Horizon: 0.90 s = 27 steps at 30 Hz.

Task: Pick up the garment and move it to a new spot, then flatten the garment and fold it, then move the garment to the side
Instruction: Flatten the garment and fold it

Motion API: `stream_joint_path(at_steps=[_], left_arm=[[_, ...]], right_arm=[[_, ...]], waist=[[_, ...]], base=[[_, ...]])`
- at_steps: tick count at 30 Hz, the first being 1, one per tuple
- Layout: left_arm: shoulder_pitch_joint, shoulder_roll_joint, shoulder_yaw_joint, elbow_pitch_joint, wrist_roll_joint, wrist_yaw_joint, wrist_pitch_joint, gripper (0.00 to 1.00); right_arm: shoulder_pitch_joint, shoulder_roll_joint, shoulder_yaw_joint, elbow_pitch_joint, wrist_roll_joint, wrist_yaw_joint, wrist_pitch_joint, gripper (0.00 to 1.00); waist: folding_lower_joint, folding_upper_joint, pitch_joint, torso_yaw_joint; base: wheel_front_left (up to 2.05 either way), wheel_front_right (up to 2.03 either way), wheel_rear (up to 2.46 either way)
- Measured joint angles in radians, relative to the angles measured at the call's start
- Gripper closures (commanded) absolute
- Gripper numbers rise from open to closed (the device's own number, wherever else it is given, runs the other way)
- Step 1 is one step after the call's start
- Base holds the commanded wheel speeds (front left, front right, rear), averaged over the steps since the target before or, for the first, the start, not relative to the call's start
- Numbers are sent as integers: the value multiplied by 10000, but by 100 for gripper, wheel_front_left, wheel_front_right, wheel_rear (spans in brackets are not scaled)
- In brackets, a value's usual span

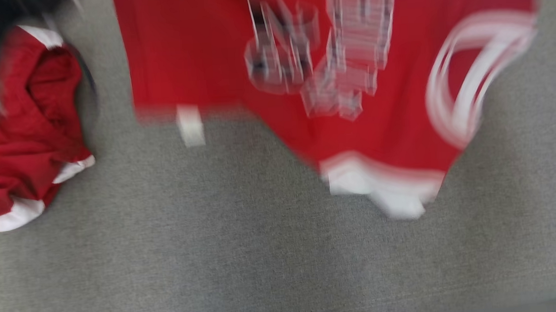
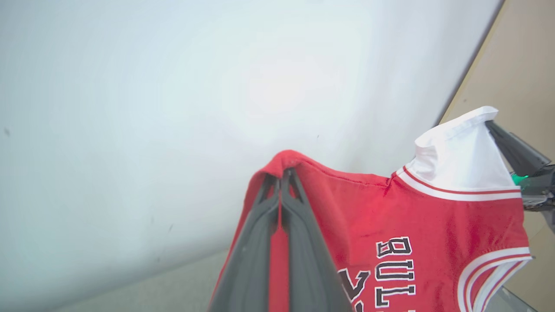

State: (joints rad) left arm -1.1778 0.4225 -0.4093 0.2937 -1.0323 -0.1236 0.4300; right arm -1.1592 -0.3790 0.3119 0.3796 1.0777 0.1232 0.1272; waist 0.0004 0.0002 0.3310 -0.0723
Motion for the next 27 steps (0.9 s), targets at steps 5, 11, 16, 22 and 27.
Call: stream_joint_path(at_steps=[5, 11, 16, 22, 27], left_arm=[[-3259, -140, 918, 1651, 782, 69, -1517, 100], [-1987, -205, -12, 2729, 719, -33, -2092, 100], [699, 90, -1269, 2322, -119, -58, -1825, 100], [3228, 67, -1908, 1781, -913, -58, -2299, 100], [4716, 38, -2558, 1400, -1009, -59, -2782, 100]], right_arm=[[-3311, 562, -1350, 913, 63, -50, -1705, 100], [-2964, 721, 46, 2082, -161, 8, -2054, 100], [-1058, 472, 1254, 2052, -27, 4, -1639, 100], [1761, -303, 1918, 2151, 278, 4, -1448, 100], [3614, -863, 2362, 2046, 637, 4, -1377, 100]], waist=[[-1, 0, 703, 37], [1, 1, 1017, 286], [-4, 0, 755, 411], [-5, 0, 296, 374], [-6, -1, -229, 296]], base=[[0, 0, 0], [0, 0, 0], [0, 0, 0], [0, 0, 0], [0, 0, 0]])
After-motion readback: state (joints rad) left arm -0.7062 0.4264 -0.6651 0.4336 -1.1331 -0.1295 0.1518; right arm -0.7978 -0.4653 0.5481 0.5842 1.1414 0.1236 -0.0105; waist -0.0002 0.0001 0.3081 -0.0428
